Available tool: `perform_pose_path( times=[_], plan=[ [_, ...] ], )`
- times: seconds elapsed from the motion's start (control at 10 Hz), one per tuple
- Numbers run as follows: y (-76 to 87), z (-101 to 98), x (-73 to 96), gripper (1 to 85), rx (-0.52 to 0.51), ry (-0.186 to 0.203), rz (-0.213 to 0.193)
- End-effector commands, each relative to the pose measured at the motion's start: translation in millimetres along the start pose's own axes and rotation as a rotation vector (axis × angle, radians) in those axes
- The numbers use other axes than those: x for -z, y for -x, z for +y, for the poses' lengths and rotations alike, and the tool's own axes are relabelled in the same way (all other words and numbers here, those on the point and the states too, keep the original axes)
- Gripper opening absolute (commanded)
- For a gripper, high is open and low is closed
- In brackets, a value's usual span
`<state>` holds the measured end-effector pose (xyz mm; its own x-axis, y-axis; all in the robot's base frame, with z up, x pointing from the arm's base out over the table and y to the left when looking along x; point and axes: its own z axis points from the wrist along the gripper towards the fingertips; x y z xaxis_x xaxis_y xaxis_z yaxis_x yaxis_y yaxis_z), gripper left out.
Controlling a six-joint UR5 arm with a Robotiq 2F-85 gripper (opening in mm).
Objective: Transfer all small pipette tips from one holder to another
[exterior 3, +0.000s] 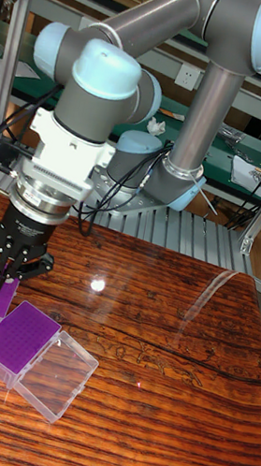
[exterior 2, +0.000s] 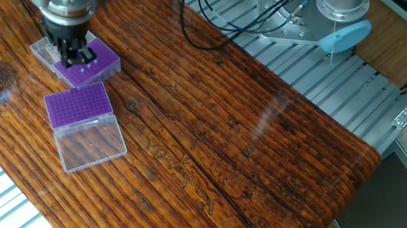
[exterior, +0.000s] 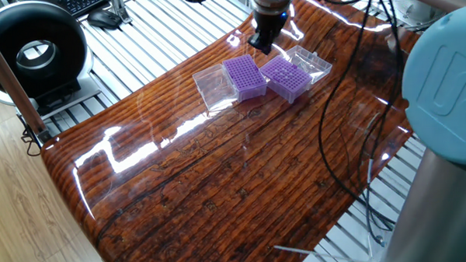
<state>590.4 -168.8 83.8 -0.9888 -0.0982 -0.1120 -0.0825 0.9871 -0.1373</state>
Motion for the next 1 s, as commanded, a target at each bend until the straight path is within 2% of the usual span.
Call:
perform_pose_path(
  times=[0.0, 0.9],
  plan=[
    [-10.0, -1.9, -8.3, 1.0, -0.009, 0.033, -0.011],
    [-11.1, 0.1, -12.5, 1.0, 0.007, 0.048, -0.028]
  ],
)
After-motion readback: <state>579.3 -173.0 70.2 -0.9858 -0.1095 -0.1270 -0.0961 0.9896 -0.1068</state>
